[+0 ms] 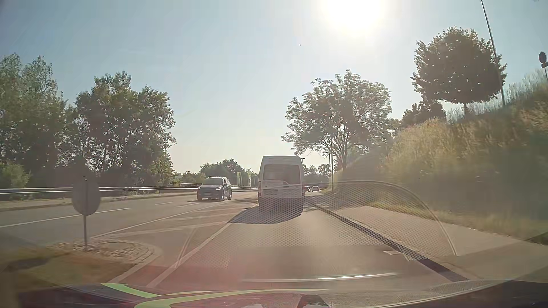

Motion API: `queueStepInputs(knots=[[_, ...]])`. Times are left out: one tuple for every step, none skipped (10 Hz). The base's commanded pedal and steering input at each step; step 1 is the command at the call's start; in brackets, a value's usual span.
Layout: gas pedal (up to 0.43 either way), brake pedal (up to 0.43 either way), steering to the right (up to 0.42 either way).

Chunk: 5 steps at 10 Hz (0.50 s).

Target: Follow the waypoints while adhering to traffic rules and regulations

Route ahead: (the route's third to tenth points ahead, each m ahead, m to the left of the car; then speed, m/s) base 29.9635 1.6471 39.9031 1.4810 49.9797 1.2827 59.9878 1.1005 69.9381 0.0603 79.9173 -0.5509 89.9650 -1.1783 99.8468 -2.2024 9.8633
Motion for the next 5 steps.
queueStepInputs(knots=[[0.02, 0.0, -0.009], [0.0, 0.0, -0.008], [0.0, 0.0, -0.008], [0.0, 0.0, -0.008], [0.0, 0.0, -0.007]])
